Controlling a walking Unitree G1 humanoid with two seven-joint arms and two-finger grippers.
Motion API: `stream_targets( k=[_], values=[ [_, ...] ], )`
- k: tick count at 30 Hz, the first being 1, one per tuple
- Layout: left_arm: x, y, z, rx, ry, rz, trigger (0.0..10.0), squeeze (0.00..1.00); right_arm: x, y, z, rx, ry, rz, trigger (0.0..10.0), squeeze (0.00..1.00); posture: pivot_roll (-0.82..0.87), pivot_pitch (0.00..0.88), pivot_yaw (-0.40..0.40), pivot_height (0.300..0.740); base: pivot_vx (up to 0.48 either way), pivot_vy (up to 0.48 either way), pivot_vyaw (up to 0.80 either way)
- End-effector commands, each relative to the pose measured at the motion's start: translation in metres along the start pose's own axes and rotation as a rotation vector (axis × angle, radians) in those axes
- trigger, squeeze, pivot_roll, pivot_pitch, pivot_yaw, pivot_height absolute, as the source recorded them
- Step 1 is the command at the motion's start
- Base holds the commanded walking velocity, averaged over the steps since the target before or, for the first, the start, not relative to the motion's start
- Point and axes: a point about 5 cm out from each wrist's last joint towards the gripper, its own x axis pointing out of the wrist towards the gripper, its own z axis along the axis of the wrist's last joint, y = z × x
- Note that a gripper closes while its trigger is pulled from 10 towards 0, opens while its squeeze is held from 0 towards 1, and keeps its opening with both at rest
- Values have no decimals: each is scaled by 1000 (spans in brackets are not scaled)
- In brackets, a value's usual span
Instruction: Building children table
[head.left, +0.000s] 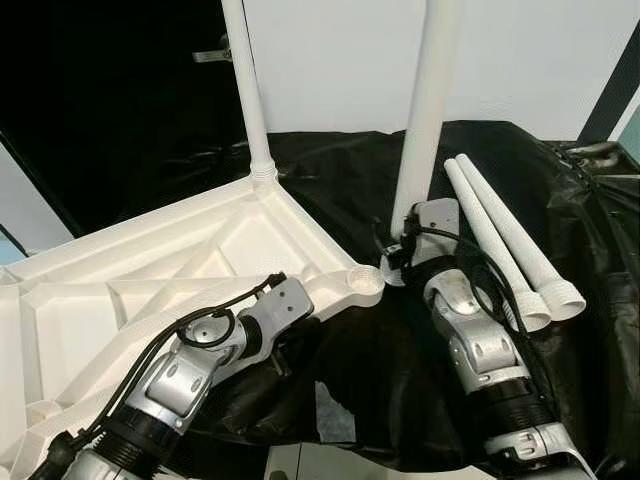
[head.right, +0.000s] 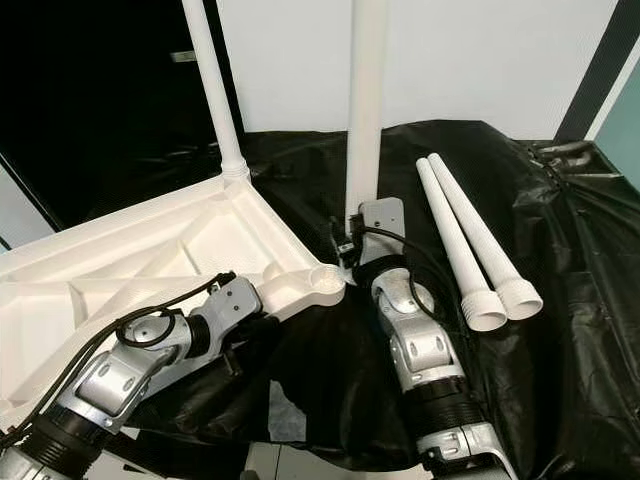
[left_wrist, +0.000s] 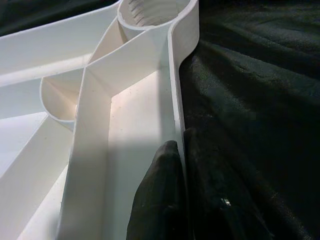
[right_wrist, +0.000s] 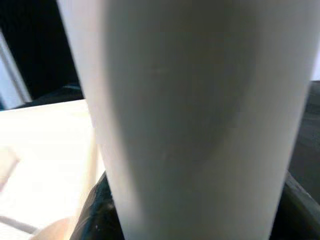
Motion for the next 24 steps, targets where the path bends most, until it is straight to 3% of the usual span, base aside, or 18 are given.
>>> stream_targets(
  k=[1, 8, 10, 15, 24],
  values=[
    [1, -2, 3, 22, 6, -12, 10000, 0, 5, 4, 5, 6, -30, 24, 10000, 0, 69, 0, 53, 740, 0, 0, 0],
    [2, -3, 10, 61, -6, -33, 10000, 0, 15, 14, 2, 82, -15, 75, 10000, 0, 78, 0, 46, 740, 0, 0, 0],
    [2, -3, 10, 61, -6, -33, 10000, 0, 15, 14, 2, 82, -15, 75, 10000, 0, 78, 0, 46, 740, 0, 0, 0],
    [2, -4, 8, 64, 1, -23, 10000, 0, 10, 24, -4, 180, 5, 76, 10000, 0, 78, 0, 41, 740, 0, 0, 0],
    [2, -6, 8, 61, 1, -20, 10000, 0, -1, 16, -24, 292, 62, -14, 10000, 0, 70, 0, 40, 740, 0, 0, 0]
  ],
)
